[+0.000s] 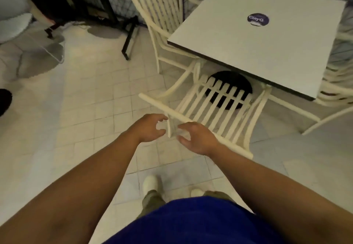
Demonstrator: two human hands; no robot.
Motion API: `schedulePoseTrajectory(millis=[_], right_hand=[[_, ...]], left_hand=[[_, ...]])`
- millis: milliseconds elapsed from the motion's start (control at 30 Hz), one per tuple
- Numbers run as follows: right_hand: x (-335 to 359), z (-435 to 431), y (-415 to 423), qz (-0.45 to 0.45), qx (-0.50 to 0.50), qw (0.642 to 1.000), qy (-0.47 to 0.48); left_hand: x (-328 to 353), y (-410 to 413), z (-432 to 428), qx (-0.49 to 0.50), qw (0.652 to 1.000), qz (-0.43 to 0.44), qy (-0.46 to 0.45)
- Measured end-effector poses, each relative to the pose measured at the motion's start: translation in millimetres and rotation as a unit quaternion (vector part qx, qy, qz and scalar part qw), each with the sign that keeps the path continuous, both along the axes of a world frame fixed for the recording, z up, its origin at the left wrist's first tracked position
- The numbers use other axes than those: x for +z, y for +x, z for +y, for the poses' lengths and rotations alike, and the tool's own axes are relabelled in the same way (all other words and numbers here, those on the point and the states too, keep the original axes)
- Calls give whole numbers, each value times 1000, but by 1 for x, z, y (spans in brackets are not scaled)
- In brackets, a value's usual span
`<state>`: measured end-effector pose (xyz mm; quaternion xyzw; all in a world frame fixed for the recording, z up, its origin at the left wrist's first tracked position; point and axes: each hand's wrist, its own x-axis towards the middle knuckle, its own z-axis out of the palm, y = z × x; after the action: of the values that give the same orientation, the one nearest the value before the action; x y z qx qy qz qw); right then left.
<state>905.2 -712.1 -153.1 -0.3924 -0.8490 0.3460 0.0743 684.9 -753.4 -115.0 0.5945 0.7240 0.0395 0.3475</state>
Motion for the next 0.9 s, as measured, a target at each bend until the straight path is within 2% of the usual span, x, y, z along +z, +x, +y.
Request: schedulePoseTrajectory(millis=[67, 133, 233, 333, 533, 900], right_hand=[[-3, 15, 0, -11, -64, 997, 52], [-11, 25, 6, -86, -111, 989, 55], [-26, 22, 22, -232, -174, 957, -13], [-37, 9, 35, -306, -224, 921, -86], [-48, 20, 29, -320, -279, 898, -117], [-77, 44, 60, -330, -231, 900, -166]], left_hand=[[-6, -15, 41, -77, 996, 15, 30], [-16, -28, 73, -150, 987, 31, 38], [-37, -47, 104, -257, 964, 70, -3], [-53, -63, 120, -337, 935, 100, -47], [-76, -72, 145, -404, 905, 124, -43], [-108, -59, 170, -413, 893, 163, -65]])
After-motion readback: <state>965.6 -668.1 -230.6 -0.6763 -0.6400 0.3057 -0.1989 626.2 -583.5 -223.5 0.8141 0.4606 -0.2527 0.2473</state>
